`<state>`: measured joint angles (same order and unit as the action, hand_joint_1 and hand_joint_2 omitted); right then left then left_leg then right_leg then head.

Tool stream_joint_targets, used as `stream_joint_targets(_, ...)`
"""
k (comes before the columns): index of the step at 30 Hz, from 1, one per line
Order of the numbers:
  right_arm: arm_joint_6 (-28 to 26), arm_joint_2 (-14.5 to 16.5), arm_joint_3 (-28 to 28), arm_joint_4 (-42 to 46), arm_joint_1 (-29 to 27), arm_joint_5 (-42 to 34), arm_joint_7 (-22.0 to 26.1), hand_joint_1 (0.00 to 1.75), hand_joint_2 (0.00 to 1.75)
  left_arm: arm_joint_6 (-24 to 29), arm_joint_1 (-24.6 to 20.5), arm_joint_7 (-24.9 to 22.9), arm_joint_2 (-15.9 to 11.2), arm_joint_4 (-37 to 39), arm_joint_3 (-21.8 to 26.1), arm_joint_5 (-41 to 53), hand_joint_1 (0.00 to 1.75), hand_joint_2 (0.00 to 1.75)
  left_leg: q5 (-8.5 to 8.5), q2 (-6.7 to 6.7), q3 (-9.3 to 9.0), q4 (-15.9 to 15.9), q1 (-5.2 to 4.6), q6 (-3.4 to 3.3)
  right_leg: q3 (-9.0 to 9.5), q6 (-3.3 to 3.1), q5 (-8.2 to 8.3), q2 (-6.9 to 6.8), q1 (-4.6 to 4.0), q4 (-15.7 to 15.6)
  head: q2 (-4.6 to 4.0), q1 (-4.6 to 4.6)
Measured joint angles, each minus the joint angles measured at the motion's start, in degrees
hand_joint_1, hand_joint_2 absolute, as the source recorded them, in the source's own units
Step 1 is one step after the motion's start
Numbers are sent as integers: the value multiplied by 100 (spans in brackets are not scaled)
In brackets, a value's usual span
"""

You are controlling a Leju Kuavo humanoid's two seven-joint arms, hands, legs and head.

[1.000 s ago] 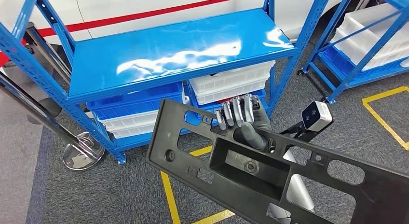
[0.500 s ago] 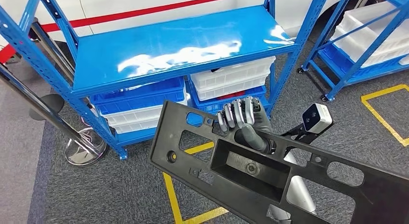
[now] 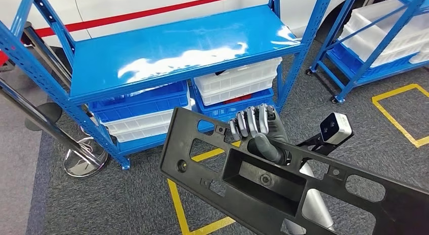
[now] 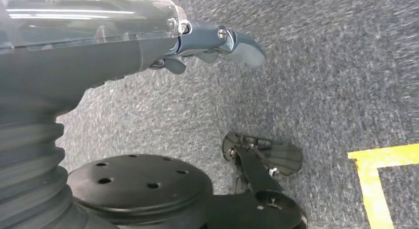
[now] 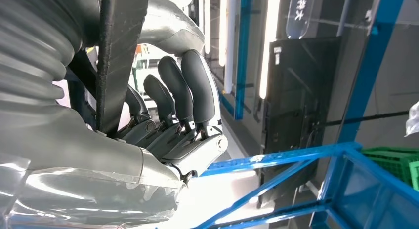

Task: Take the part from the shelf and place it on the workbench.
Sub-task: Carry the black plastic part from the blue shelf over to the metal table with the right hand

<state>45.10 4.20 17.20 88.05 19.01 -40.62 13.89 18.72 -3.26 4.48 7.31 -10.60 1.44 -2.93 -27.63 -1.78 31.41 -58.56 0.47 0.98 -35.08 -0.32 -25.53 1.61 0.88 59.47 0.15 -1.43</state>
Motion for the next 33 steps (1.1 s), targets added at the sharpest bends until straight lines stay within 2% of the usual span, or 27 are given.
stream_joint_targets(2, -1, 0, -13, 18, -8, 7, -6, 154, 175, -4, -7, -2, -4, 0, 0, -3, 0, 175, 20, 41, 10, 40, 4, -40, -29, 76, 35, 47, 6, -15, 0, 2)
stream_joint_targets(4, -1, -1, -34, 34, -3, 11, -9, 154, 175, -13, -12, 1, -8, 0, 0, -7, 0, 175, 72, 112, 6, 95, 26, -124, -90, 126, -64, 5, 3, 103, 0, 12)
stream_joint_targets(5, -3, -2, -43, 38, 1, 12, -10, 154, 175, -18, -11, 4, -8, 0, 0, -8, 0, 175, 96, 152, 8, 122, 38, -166, -191, 140, -211, -36, -2, 325, 0, 21)
stream_joint_targets(7, -10, -5, -54, 37, 1, 14, -14, 154, 175, -23, -9, 16, -8, 0, 0, -8, 0, 175, 112, 227, 33, 123, 21, -208, -522, 156, -591, -96, 0, 1056, 0, 34)
stream_joint_targets(8, -14, -7, -58, 36, -4, 15, -15, 154, 175, -28, -7, 23, -8, 0, 0, -8, 0, 175, 113, 268, 44, 118, 13, -214, -674, 166, -718, -101, 1, 1395, 0, 35)
stream_joint_targets(9, -15, -10, -62, 34, -6, 16, -16, 154, 175, -37, -6, 30, -9, 0, 0, -9, 0, 175, 114, 308, 53, 111, 8, -216, -747, 172, -742, -106, 1, 1569, 0, 35)
stream_joint_targets(10, -15, -12, -64, 34, -7, 17, -16, 154, 175, -49, -6, 36, -9, 0, 0, -9, 0, 175, 111, 347, 57, 101, 5, -214, -703, 172, -656, -120, 1, 1514, 0, 35)
stream_joint_targets(11, -16, -14, -66, 34, -6, 19, -16, 154, 175, -63, -9, 43, -10, 0, 0, -9, 0, 175, 104, 386, 57, 89, 4, -208, -550, 166, -486, -155, 0, 1244, 0, 35)
stream_joint_targets(13, -17, -15, -66, 39, 3, 24, -16, 154, 175, -86, -15, 54, -11, 0, 0, -8, 0, 175, 75, 452, 59, 49, -12, -174, -135, 133, -175, -336, -26, 459, 0, 37)
stream_joint_targets(14, -19, -15, -66, 46, 6, 28, -15, 154, 175, -92, -16, 59, -13, 0, 0, -8, 0, 175, 61, 481, 66, 30, -28, -148, -4, 104, -102, -408, -39, 183, 0, 32)
stream_joint_targets(15, -19, -15, -66, 54, 8, 32, -14, 154, 175, -95, -15, 63, -14, 0, 0, -8, 0, 175, 51, 512, 72, 17, -44, -122, 47, 75, -90, -448, -55, 49, 0, 29)
stream_joint_targets(17, -22, -16, -72, 68, 5, 43, -9, 154, 175, -97, -14, 68, -16, 0, 0, -7, 0, 175, 43, 591, 70, 15, -59, -69, 25, 9, -86, -370, -64, 22, 0, 22)
stream_joint_targets(19, -26, -16, -78, 86, 6, 61, -4, 154, 175, -97, -18, 75, -17, 0, 0, -5, 0, 175, -62, 555, 97, -78, -44, -6, 19, -55, -57, -279, -47, -3, 0, 23)
stream_joint_targets(20, -27, -16, -79, 98, 6, 69, 1, 154, 175, -97, -18, 80, -18, 0, 0, -5, 0, 175, -198, 476, 170, -261, -34, 24, 19, -84, -42, -239, -32, -17, -1, 21)
stream_joint_targets(21, -29, -16, -79, 108, 4, 80, 4, 154, 175, -97, -16, 85, -19, 0, 0, -4, 0, 175, -387, 376, 303, -574, -23, 47, 16, -103, -33, -196, -23, -21, -1, 18)
stream_joint_targets(23, -32, -16, -79, 117, -11, 97, 12, 154, 175, -98, -5, 91, -21, 0, 0, -3, 0, 175, -722, 259, 641, -1342, -17, 70, 4, -120, -25, -96, -26, -17, -1, 14)
stream_joint_targets(24, -32, -17, -80, 117, -20, 106, 14, 154, 175, -98, 2, 92, -22, 0, 0, -3, 0, 175, -765, 242, 752, -1582, -16, 69, 2, -122, -24, -37, -29, -13, -1, 15)
stream_joint_targets(25, -35, -17, -81, 120, -27, 109, 17, 154, 175, -98, 5, 92, -23, 0, 0, -2, 0, 175, -686, 232, 763, -1594, -16, 58, 2, -123, -23, 25, -32, -8, -1, 15)
stream_joint_targets(26, -39, -17, -83, 127, -29, 111, 19, 154, 175, -98, 5, 93, -26, 0, 0, -2, 0, 175, -499, 212, 665, -1365, -17, 36, 7, -122, -23, 92, -34, -3, -1, 14)
stream_joint_targets(27, -41, -17, -84, 140, -30, 114, 21, 154, 175, -98, 3, 93, -29, 0, 0, -1, 0, 175, -265, 156, 497, -983, -18, 4, 13, -122, -23, 156, -35, 1, 0, 15)
stream_joint_targets(29, -38, -16, -90, 167, -26, 114, 28, 154, 175, -96, 6, 93, -48, 0, 0, 0, 0, 175, 28, -48, 180, -277, -18, -57, 0, -98, -12, 271, -37, 9, -1, 18)
stream_joint_targets(31, -31, -16, -106, 181, -33, 116, 39, 154, 175, -95, -2, 93, -61, 0, 0, 1, 0, 175, 43, -151, 83, -32, -29, -83, -48, -38, 22, 362, -18, 8, -1, 17)
stream_joint_targets(33, -30, -17, -144, 206, -53, 120, 49, 154, 175, -91, -25, 94, -62, 0, 1, -1, 0, 175, 70, -56, 64, 49, -20, -121, -84, 37, 47, 410, -6, 9, 0, 14)
